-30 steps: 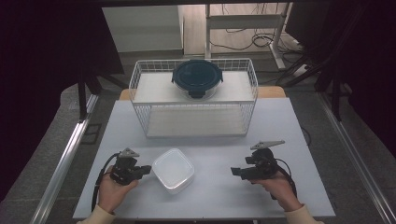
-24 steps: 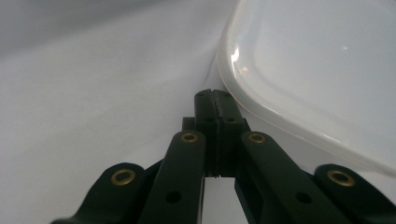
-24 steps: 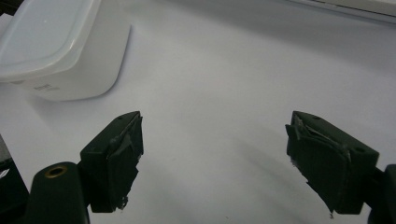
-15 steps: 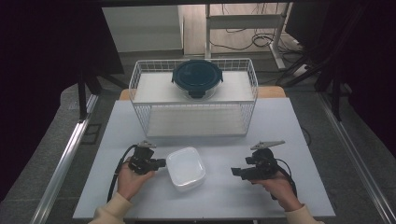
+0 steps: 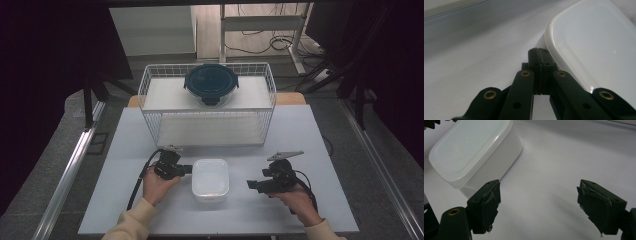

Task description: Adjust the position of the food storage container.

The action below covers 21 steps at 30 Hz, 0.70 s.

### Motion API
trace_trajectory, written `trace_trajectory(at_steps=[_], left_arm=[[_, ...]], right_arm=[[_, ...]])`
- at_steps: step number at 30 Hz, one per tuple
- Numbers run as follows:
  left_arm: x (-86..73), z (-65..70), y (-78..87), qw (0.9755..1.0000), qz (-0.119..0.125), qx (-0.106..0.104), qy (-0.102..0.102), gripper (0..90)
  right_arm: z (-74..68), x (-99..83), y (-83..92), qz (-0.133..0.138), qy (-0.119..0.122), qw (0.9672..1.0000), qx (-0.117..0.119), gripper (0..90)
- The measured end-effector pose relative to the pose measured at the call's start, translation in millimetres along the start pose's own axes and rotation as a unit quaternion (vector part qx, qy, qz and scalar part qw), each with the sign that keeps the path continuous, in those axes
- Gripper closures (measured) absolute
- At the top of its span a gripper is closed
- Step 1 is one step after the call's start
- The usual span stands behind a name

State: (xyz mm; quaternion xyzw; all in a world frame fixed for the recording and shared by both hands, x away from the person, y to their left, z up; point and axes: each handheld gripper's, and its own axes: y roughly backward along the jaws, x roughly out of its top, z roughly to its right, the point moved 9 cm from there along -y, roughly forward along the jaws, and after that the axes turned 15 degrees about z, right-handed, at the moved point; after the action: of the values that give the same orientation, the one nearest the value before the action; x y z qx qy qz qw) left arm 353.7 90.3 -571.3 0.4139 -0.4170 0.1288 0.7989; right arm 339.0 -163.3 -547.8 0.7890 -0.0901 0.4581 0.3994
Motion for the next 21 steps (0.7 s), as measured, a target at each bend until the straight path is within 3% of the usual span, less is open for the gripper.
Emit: trace_trajectory(at_steps=[4,7,8,10,12,15,21], left_arm=[[3.5,-1.9,12.1,0.9997,0.019,0.013,-0.006,90.0],[5.2,-3.3,34.3,0.9988,0.043,0.018,-0.012,90.0],[5.3,-3.5,41.7,0.9983,0.053,0.021,-0.012,86.9],[4.3,-1.3,53.4,0.9975,0.068,0.017,0.006,72.0],[0.3,0.6,63.6,0.9978,0.063,0.013,0.016,54.7],[-6.1,4.3,74.1,0.998,0.055,0.01,0.029,38.8],[-10.6,1.5,73.4,0.9976,0.051,0.017,0.044,26.6]], right_arm=[[-0.5,1.7,0.5,0.007,0.001,1.0,-0.002,18.3],[-2.5,3.7,1.6,0.013,0.005,0.9999,0.004,18.3],[-3.0,3.9,1.7,0.014,0.006,0.9999,0.005,18.3],[-3.3,3.5,1.2,0.012,0.007,0.9999,0.006,18.3],[-4.1,3.4,0.5,0.011,0.007,0.9999,0.008,18.3],[-5.7,3.6,-0.8,0.011,0.009,0.9998,0.009,18.2],[-7.9,3.3,-0.8,0.011,0.011,0.9998,0.013,18.1]])
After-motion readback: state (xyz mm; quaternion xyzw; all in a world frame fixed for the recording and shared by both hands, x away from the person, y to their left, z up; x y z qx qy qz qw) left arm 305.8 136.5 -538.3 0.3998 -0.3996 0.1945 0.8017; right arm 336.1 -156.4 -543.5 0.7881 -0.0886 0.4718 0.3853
